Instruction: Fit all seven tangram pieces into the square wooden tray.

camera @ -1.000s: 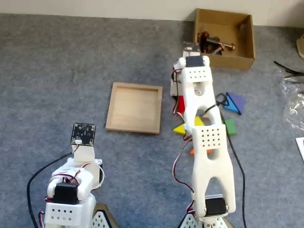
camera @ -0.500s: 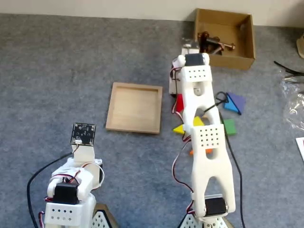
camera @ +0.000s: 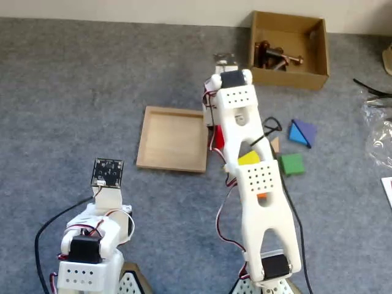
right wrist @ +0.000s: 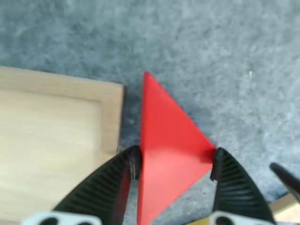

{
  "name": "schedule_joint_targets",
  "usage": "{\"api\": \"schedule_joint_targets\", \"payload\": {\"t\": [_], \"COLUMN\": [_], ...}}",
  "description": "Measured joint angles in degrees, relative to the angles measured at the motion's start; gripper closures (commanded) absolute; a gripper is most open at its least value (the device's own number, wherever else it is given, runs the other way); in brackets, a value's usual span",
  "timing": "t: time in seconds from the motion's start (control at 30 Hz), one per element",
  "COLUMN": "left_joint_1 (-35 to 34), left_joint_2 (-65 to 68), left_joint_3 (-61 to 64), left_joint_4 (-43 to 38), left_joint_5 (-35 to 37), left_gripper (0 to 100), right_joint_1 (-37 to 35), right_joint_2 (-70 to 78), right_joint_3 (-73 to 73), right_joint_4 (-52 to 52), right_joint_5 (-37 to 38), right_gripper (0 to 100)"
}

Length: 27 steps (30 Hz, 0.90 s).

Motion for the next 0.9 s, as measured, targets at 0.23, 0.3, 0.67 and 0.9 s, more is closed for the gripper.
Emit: {"api": "schedule_joint_targets", "payload": {"t": [0.23, 0.3, 0.67, 0.9], "left_joint_1": [0.00, 0.00, 0.00, 0.00], "left_joint_2": [0.00, 0.00, 0.00, 0.00], "left_joint_3": [0.00, 0.00, 0.00, 0.00], "left_joint_4": [0.00, 0.00, 0.00, 0.00], "left_joint_5": [0.00, 0.00, 0.00, 0.00], "left_gripper": [99, 99, 99, 99], "right_joint_1": [-1.32, -1.32, -0.88, -0.26], "right_joint_2": [0.00, 0.00, 0.00, 0.00], "right_joint_3": [-0.18, -0.18, -0.18, -0.18], "right_joint_4": [0.09, 0.09, 0.09, 0.09], "right_joint_5": [0.00, 0.00, 0.00, 0.00], "right_gripper": [77.9, 77.9, 77.5, 77.4]}}
